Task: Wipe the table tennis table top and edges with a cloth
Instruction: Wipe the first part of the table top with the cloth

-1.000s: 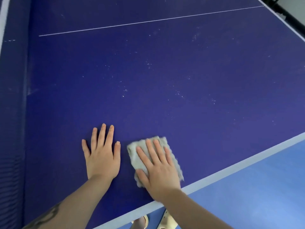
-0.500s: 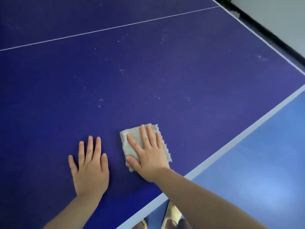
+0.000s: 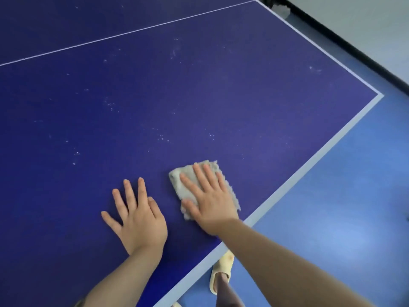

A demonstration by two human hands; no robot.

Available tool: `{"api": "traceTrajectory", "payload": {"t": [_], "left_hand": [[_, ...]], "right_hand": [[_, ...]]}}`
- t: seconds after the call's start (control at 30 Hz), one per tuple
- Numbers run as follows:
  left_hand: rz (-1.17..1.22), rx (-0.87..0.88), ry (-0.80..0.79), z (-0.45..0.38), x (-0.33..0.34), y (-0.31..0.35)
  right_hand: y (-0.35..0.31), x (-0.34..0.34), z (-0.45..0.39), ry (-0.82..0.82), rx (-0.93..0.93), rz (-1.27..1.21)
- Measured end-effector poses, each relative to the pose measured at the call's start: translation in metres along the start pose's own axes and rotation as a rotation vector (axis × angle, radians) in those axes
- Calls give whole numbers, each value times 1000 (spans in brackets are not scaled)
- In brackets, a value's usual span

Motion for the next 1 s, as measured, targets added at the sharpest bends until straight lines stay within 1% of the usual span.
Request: {"api": "traceTrajectory", "payload": {"t": [0.03, 0.1, 0.17, 0.2, 0.23, 0.27, 0.33, 0.4, 0.43, 0.47, 0.5, 0.53, 0.6, 0.67, 0.7, 0.73, 0.77, 0.8, 0.87, 0.93, 0.97, 1.0], "left_hand": [[-12, -7, 8, -2, -1, 1], [-37, -14, 8, -4, 2, 3], [-60, -27, 4, -2, 4, 3], [-69, -39, 4, -2, 4, 2], [-73, -51, 6, -3, 3, 1], [-77, -61, 8, -2, 2, 1], [-91, -64, 8, -2, 1, 4], [-83, -71, 14, -2, 1, 5], [-80, -78, 20, -2, 0, 5], [-89, -80, 24, -2, -1, 4], [-102, -78, 27, -2, -1, 4], [-108, -77, 29, -2, -1, 3], [-105, -79, 30, -2, -1, 2], [-112, -71, 27, -2, -1, 3], [-111, -74, 27, -2, -1, 3], [-107, -79, 28, -3, -1, 3], [-103, -84, 29, -2, -1, 2], [-101, -87, 32, -2, -2, 1], [-103, -85, 40, -2, -4, 1], [-108, -87, 41, -2, -4, 2], [-110, -89, 46, -2, -4, 2], [-113, -88, 54, -2, -4, 2]], "right_hand": [[27, -9, -14, 29, 72, -5], [100, -20, -21, 51, 304, 0], [157, -20, 6, 59, 521, -8], [166, -21, 25, 94, 586, -9], [160, -21, 42, 129, 600, 1], [139, -19, 53, 141, 545, 11], [74, -8, 56, 117, 281, 11], [22, -1, 37, 4, 7, 5], [13, -3, 19, -36, -85, -1], [16, -4, 0, -86, -128, 0], [30, -5, -19, -117, -129, 18], [54, -9, -35, -118, -74, 32], [121, -21, -48, -79, 130, 51], [186, -27, -27, -6, 346, 87], [203, -28, -8, 35, 430, 99], [207, -27, 10, 62, 470, 102], [195, -25, 23, 74, 449, 93], [171, -21, 30, 73, 368, 81], [108, -13, 26, 40, 108, 73], [59, -13, -5, -18, -131, 66], [53, -16, -28, -53, -180, 70], [61, -16, -52, -98, -169, 109]]}}
Point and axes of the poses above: each hand's wrist, its own z-axis away from the middle knuckle, its own x-axis out of the palm, y = z × x, the point moved 10 cm from there along -z, towards the middle knuckle, and after that the axes turned 6 degrees about x, right-handed, at the moved point
